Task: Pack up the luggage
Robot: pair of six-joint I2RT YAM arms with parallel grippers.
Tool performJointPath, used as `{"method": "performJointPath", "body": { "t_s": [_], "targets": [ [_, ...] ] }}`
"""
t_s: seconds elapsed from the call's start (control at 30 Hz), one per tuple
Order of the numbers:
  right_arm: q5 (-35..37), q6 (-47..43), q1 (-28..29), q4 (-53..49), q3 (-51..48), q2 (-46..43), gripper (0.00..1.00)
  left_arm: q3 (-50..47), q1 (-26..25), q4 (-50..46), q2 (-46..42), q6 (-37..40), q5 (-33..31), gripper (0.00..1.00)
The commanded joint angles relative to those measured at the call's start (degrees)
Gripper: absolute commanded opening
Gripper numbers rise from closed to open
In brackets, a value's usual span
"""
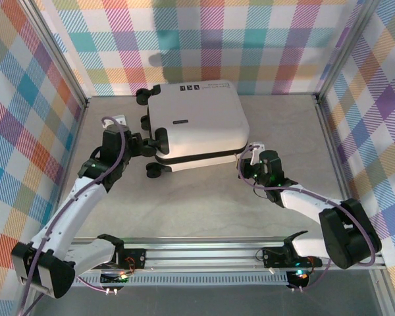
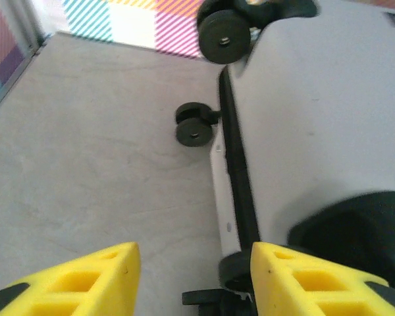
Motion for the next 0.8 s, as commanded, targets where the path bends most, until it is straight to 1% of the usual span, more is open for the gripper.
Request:
{"method": "performJointPath", "body": {
  "t_s": [0.0,0.17,0.33,0.53,0.63,0.7,0.77],
  "targets": [
    [-0.7,0.4,0.7,-3.0,-0.2,1.8,0.0,1.4,0.5,-4.7,-1.4,-3.1,7.8,0.56],
    [-1.1,0.5,0.7,-2.8,0.0,2.2,0.0,-0.4,0.5,-5.3,-2.1,-6.8,12.3,0.64],
    [-1.3,0.4,0.6,-3.4,-0.1,1.7,0.0,-1.9,0.5,-3.3,-0.8,-8.3,16.0,0.69],
    [-0.7,-0.2,0.7,-4.4,-0.1,1.0,0.0,-2.5,0.5,-1.5,3.0,-10.5,18.8,0.71],
    [2.1,-0.6,0.5,-7.8,1.8,1.6,0.0,-3.1,0.5,-0.1,4.6,-11.2,18.5,0.72],
    [3.6,-0.1,-0.8,-10.9,4.1,3.1,0.0,-3.1,0.5,0.0,5.5,-11.5,16.8,0.71],
    [3.8,0.9,-2.6,-12.0,5.4,4.3,0.0,-3.2,0.5,-0.1,5.8,-11.7,15.0,0.71]
  ]
}}
